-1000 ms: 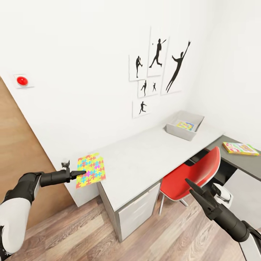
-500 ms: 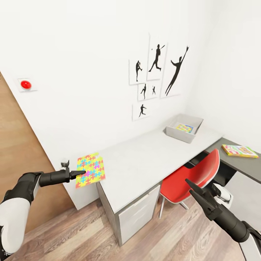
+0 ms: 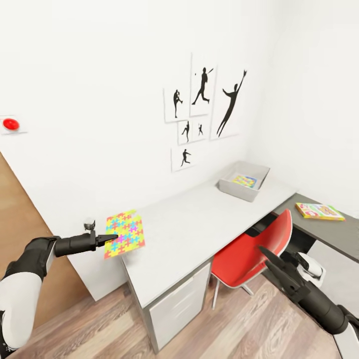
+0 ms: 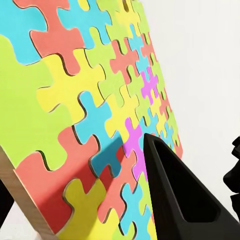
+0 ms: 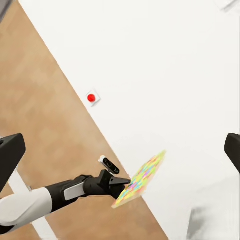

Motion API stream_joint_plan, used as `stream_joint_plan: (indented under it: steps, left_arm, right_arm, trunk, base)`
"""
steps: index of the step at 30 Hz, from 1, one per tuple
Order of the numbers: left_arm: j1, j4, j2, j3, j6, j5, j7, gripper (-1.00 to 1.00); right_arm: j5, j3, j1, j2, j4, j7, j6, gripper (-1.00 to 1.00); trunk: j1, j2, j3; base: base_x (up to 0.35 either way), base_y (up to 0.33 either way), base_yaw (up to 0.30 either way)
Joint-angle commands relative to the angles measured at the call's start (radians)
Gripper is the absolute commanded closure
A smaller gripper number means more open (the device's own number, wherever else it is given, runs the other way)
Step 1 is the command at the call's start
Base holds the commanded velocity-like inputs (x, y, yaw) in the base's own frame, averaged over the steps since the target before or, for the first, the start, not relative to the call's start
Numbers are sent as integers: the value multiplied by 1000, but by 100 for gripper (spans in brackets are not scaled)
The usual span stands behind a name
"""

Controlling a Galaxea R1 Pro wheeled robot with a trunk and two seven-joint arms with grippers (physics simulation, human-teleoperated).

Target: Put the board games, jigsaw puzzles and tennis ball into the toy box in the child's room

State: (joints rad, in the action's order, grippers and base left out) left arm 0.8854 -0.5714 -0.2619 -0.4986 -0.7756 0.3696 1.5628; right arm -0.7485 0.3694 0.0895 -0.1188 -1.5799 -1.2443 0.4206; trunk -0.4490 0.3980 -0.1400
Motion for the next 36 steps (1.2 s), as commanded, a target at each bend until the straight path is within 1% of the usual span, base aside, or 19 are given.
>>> stream_joint_plan:
  steps: [1,3,5,16,22,26,36]
  left_arm:
    - [1,-1,1,-5,-10,11,8,100]
    - [1,-1,2,-5,-8,10,8,100]
    - [1,-1,2,-5,-7,10,8,100]
    - [1,-2,2,-4,-4,11,8,100]
    - [1,-2,3,-3,-4,11,8,100]
    - [1,-2,4,-3,-4,11,8,100]
    - [1,-2,6,-3,-4,11,8,100]
  right_arm:
    - [-4,6,1,0,1,-6,10,-100]
    - [-4,19,1,0,1,-24,10,-100]
    - [-3,23,1,0,2,-31,10,-100]
    - [-3,29,1,1,3,-42,10,-100]
    - [-3,31,1,0,2,-31,13,-100]
    - [-3,40,1,-1,2,-28,19,-100]
    - [-6,45,1,-3,3,-26,24,-100]
  trunk:
    - [-1,2,-1]
    - [-1,2,3]
    - [-1,2,6]
    - [-1,2,22]
    - [-1,2,28]
    - [-1,2,29]
    - [-1,2,29]
  base:
    - [224,-236,-157]
    - [229,-241,-170]
    - [232,-247,-177]
    - [205,-278,-190]
    - [38,-331,-126]
    - [5,-340,-76]
    - [18,-342,-243]
